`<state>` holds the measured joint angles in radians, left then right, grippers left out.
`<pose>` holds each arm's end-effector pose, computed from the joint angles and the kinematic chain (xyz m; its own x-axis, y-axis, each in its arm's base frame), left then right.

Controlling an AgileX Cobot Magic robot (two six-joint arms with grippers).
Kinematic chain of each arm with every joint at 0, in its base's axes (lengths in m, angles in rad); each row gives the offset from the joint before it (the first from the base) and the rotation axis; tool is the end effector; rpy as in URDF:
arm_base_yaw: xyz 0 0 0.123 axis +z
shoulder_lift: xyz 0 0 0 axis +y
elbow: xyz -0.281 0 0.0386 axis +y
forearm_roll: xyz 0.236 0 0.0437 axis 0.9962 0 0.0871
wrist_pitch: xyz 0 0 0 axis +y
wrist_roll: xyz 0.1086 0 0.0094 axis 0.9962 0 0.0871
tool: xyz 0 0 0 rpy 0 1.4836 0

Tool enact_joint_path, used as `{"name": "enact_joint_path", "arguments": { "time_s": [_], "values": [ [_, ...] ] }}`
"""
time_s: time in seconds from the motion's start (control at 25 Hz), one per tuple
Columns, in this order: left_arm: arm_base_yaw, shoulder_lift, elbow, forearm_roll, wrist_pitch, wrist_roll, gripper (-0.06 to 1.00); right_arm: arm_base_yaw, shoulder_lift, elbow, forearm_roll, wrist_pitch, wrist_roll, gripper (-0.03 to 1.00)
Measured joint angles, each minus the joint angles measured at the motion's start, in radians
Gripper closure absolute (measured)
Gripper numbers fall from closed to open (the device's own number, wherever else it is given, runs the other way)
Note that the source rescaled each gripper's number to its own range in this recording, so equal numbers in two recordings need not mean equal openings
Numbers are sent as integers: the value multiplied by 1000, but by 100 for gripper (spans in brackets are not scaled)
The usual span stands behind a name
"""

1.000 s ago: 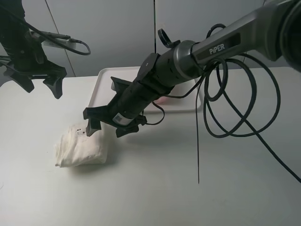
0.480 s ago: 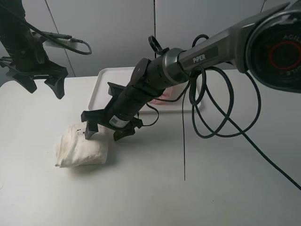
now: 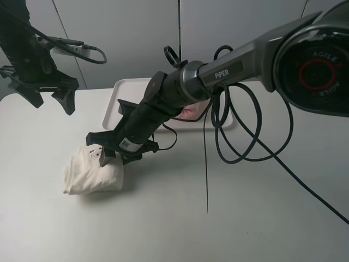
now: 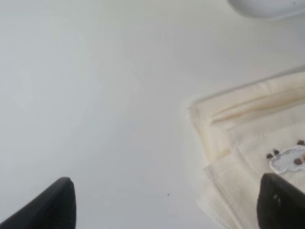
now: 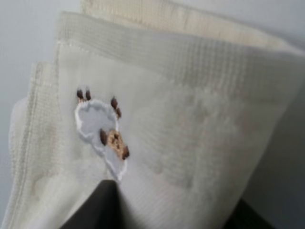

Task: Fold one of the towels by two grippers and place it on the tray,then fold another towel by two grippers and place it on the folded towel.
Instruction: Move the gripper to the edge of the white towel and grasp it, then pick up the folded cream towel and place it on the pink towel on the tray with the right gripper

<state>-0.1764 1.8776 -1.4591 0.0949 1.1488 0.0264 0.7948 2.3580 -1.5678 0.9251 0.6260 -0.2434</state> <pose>0.3610 -0.0548 0.2151 -0.9673 0.2385 -0.0864 0.2307 0.9687 0.0919 0.2899 0.3683 0.0706 -0.9502 -0.2784 -0.1403 -0.3058 0.7449 0.5930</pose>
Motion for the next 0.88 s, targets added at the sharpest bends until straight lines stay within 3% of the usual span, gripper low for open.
{"name": "enact_joint_path", "arguments": {
  "time_s": [0.12,0.56,0.88],
  "values": [
    [0,0,0,0,0,0,-4,0,0,0,0,-2,-5,85],
    [0,-16,0,0,-28,-17,-4,0,-4,-9,60,4,-69,86],
    [11,-113,-21,6,-7,-11,-4,-55,-19,-178,83,159,-92,86]
  ]
}}
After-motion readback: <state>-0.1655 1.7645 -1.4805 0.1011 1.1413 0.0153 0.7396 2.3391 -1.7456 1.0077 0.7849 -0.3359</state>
